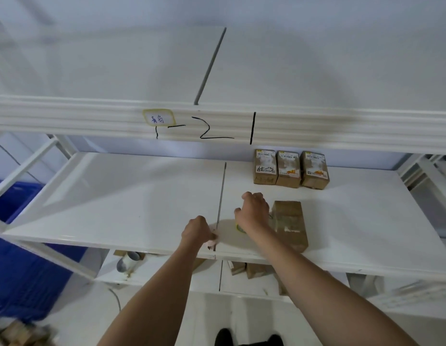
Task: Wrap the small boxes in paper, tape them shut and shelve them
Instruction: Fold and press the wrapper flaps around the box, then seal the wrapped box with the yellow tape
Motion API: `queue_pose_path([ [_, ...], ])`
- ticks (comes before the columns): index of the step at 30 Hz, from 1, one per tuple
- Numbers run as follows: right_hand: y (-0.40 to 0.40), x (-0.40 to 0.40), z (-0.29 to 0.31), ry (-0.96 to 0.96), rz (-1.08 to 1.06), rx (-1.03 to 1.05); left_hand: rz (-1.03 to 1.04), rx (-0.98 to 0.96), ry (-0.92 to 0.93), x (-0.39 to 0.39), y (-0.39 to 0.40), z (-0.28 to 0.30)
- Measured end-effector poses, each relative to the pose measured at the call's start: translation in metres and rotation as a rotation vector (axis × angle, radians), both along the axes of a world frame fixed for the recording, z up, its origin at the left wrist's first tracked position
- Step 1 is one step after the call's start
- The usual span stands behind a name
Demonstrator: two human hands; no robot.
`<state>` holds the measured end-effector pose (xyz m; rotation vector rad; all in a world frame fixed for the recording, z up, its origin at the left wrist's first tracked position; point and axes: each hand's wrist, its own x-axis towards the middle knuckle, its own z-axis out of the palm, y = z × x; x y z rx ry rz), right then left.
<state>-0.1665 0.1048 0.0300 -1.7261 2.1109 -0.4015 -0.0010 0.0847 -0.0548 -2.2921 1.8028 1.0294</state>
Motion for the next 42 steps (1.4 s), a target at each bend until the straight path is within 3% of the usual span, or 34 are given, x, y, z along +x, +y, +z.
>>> queue_pose_path([
  [6,0.006,-0.008,0.003,-0.018,-0.001,-0.029,-0.057,-0.017,0.052,-0.008,-0.001,-0.002],
  [12,-0.001,-0.019,0.007,-0.208,0.140,0.047,-0.067,-0.218,0.297,-0.017,-0.008,0.042],
  [16,-0.005,-0.031,0.018,-0.222,0.278,0.103,-0.225,-0.355,0.331,-0.032,-0.016,0.082],
  [21,-0.017,-0.055,0.026,-0.287,0.237,0.201,-0.388,-0.405,0.428,-0.053,-0.021,0.104],
  [24,-0.018,-0.074,0.024,-0.540,0.147,0.350,-0.513,-0.386,0.393,-0.065,-0.027,0.107],
  [27,-0.012,-0.094,0.022,-0.819,-0.003,0.348,-0.579,-0.408,0.396,-0.076,-0.033,0.109],
  [33,-0.005,-0.123,0.015,-1.185,-0.207,0.254,-0.396,-0.577,0.458,-0.095,-0.032,0.101],
  [36,0.001,-0.136,0.006,-1.337,-0.326,0.258,-0.271,-0.576,0.382,-0.093,-0.033,0.089],
  [38,0.005,-0.139,0.002,-1.435,-0.383,0.267,-0.299,-0.521,0.329,-0.092,-0.031,0.080],
  [42,0.012,-0.134,-0.004,-1.414,-0.398,0.237,-0.402,-0.383,0.283,-0.099,-0.021,0.066],
])
